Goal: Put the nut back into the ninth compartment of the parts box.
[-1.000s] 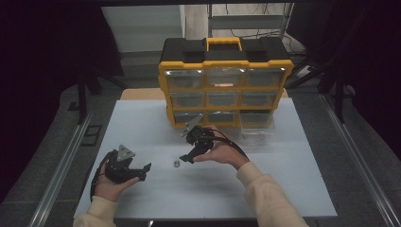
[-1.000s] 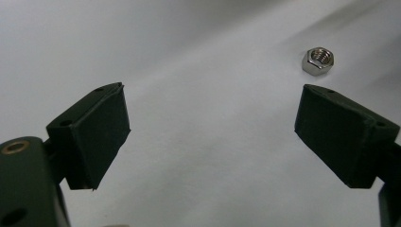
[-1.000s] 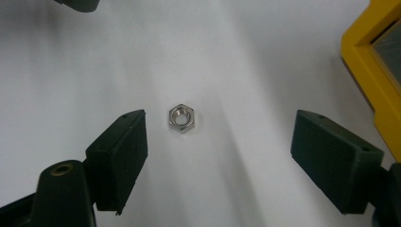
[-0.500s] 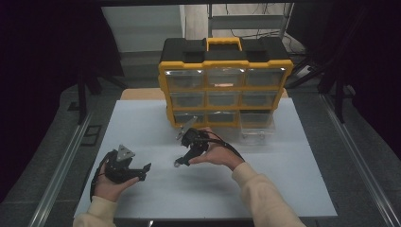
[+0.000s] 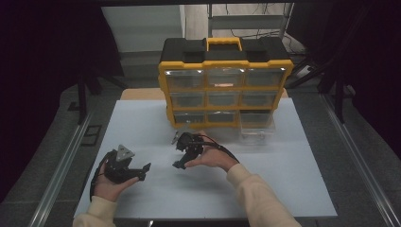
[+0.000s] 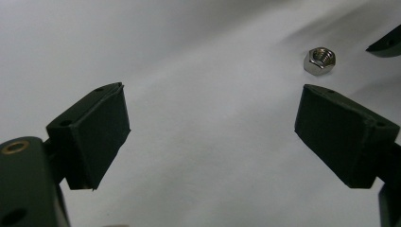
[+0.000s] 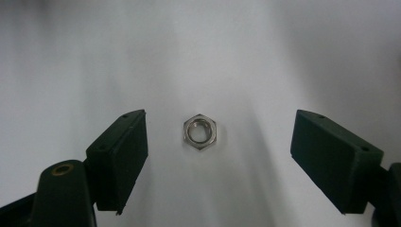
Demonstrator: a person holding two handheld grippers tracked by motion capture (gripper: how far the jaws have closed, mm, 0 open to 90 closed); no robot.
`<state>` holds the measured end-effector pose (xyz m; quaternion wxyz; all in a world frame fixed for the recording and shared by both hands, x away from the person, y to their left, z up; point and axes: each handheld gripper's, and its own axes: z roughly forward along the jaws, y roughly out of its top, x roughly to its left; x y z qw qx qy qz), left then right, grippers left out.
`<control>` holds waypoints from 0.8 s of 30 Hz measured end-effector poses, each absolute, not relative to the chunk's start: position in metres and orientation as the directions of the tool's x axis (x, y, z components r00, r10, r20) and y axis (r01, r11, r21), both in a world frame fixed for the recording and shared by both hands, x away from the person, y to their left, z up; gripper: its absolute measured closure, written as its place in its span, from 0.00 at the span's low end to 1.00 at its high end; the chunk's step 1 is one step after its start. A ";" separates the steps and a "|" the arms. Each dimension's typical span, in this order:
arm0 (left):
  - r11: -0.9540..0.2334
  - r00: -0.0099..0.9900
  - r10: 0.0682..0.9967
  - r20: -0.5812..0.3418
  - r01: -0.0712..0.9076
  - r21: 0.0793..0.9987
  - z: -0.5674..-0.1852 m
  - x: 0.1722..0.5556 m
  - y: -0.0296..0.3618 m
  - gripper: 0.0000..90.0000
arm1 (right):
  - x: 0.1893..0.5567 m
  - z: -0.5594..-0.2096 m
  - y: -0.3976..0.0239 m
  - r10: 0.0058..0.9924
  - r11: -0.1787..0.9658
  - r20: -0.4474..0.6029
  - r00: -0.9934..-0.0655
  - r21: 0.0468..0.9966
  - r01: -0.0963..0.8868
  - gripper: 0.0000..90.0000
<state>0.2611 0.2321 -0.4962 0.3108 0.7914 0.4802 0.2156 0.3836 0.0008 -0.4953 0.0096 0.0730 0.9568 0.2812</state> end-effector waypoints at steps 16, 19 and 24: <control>-0.342 0.443 0.895 0.041 0.626 0.701 -0.496 0.261 0.232 0.13 | 0.382 -0.511 0.010 0.141 0.859 0.030 -0.990 0.493 0.137 0.25; -0.341 0.443 0.896 0.041 0.626 0.701 -0.496 0.261 0.233 0.13 | 0.382 -0.513 0.011 0.135 0.861 0.028 -0.990 0.491 0.131 0.27; -0.342 0.443 0.895 0.041 0.625 0.702 -0.496 0.261 0.232 0.13 | 0.380 -0.517 0.014 0.125 0.875 0.032 -0.992 0.468 0.126 0.33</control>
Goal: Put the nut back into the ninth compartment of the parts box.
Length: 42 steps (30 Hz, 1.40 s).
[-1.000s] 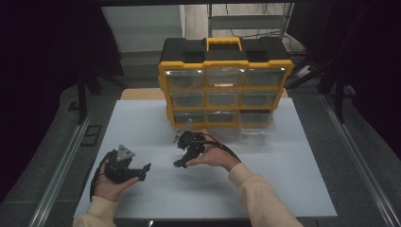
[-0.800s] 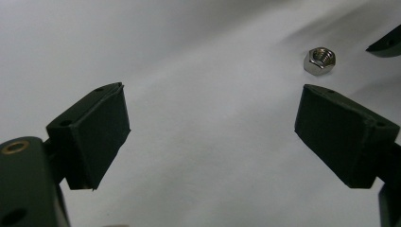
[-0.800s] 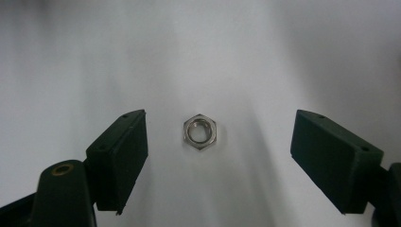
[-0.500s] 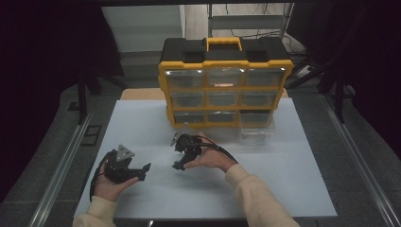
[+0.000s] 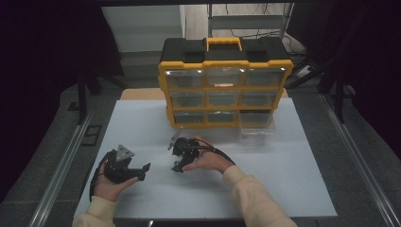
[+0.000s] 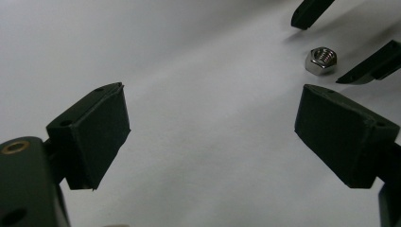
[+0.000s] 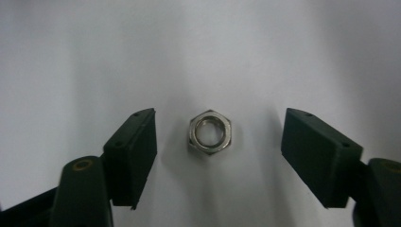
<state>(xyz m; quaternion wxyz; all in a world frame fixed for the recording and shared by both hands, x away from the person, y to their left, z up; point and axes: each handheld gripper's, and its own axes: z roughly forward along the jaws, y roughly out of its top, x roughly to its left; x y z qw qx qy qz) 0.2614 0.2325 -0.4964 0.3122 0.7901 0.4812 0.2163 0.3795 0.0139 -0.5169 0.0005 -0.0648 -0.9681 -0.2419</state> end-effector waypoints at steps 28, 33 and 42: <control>-0.344 0.444 0.895 0.043 0.625 0.701 -0.496 0.262 0.232 0.13 | 0.375 -0.516 0.017 0.053 0.886 -0.004 -0.999 0.461 0.045 0.78; -0.343 0.443 0.895 0.043 0.625 0.701 -0.496 0.262 0.233 0.13 | 0.376 -0.511 0.012 0.063 0.888 -0.006 -0.998 0.456 0.054 0.78; -0.345 0.444 0.895 0.045 0.624 0.701 -0.496 0.262 0.232 0.13 | 0.381 -0.487 -0.012 0.100 0.864 -0.023 -0.995 0.499 0.075 0.78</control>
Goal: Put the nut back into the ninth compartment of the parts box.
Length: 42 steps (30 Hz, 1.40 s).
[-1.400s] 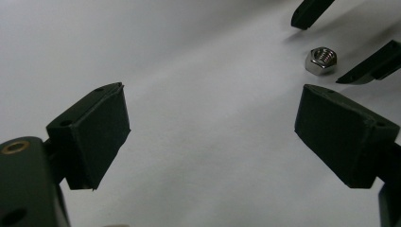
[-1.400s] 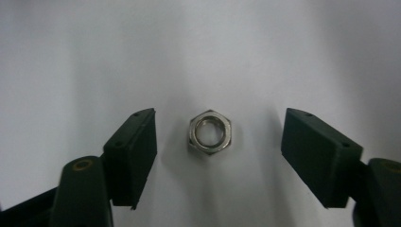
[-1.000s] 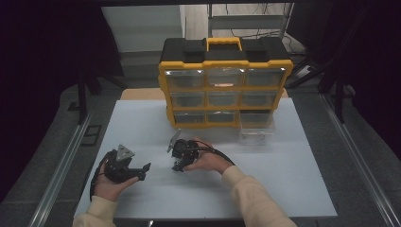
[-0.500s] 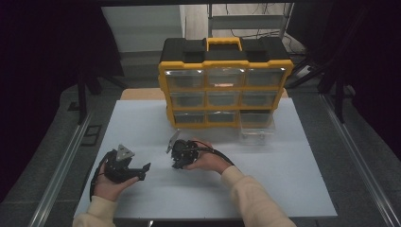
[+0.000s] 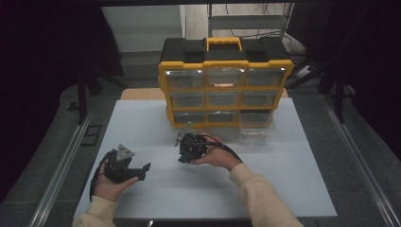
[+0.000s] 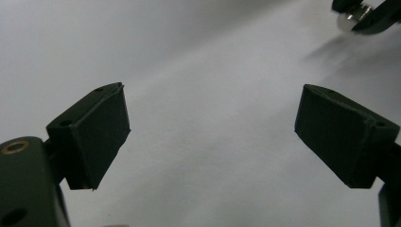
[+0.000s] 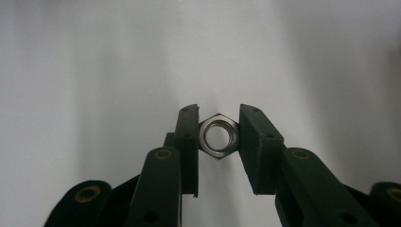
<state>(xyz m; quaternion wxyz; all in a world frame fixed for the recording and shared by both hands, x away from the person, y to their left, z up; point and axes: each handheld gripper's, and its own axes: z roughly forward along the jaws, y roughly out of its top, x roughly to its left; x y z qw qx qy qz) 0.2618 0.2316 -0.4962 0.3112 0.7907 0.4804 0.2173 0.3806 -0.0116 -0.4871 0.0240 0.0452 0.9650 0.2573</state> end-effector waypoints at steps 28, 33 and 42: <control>-0.337 0.440 0.897 0.037 0.629 0.701 -0.498 0.267 0.232 0.13 | 0.389 -0.448 -0.080 0.213 0.819 -0.057 -0.975 0.554 0.147 0.78; -0.341 0.442 0.896 0.039 0.630 0.698 -0.498 0.267 0.233 0.12 | 0.390 -0.443 -0.088 0.234 0.812 -0.060 -0.970 0.562 0.161 0.78; -0.341 0.443 0.896 0.038 0.631 0.697 -0.499 0.268 0.232 0.12 | 0.393 -0.431 -0.107 0.271 0.797 -0.064 -0.961 0.574 0.187 0.78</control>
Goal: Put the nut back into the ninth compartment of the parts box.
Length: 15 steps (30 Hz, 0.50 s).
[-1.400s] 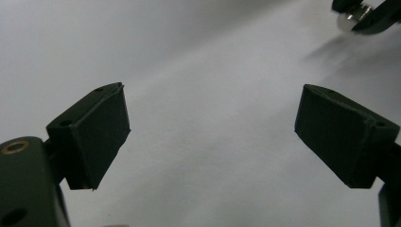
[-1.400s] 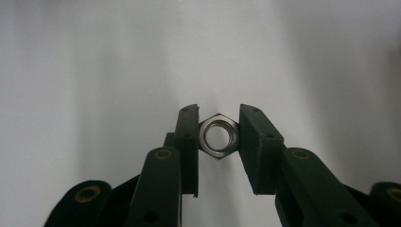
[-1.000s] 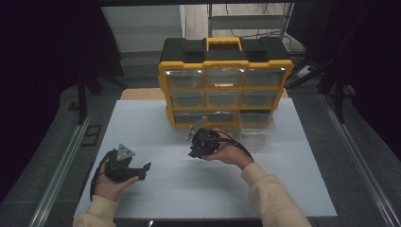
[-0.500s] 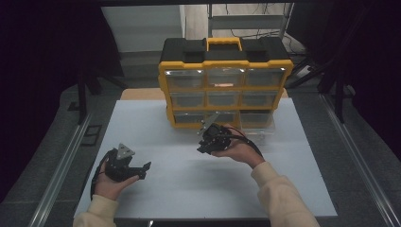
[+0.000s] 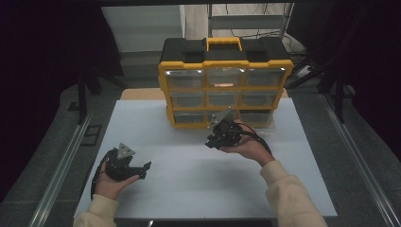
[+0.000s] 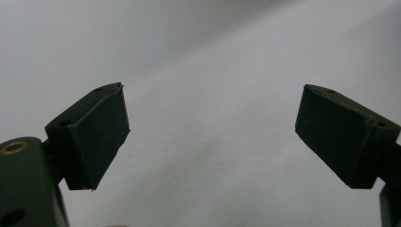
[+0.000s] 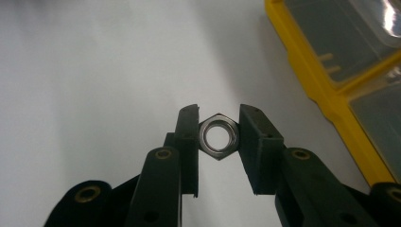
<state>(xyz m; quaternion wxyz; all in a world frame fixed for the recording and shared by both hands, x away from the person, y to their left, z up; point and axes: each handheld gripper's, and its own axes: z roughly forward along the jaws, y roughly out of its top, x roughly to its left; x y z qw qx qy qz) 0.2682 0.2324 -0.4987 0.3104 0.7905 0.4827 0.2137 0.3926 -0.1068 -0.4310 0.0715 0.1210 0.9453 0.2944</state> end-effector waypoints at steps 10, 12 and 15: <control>-0.341 0.441 0.897 0.039 0.632 0.695 -0.499 0.269 0.232 0.12 | 0.396 -0.421 -0.129 0.308 0.786 -0.074 -0.948 0.581 0.210 0.78; -0.341 0.441 0.897 0.039 0.633 0.695 -0.499 0.269 0.232 0.12 | 0.396 -0.419 -0.133 0.323 0.780 -0.068 -0.944 0.584 0.225 0.78; -0.341 0.441 0.896 0.039 0.633 0.695 -0.499 0.269 0.232 0.12 | 0.398 -0.416 -0.140 0.331 0.776 -0.078 -0.941 0.590 0.224 0.78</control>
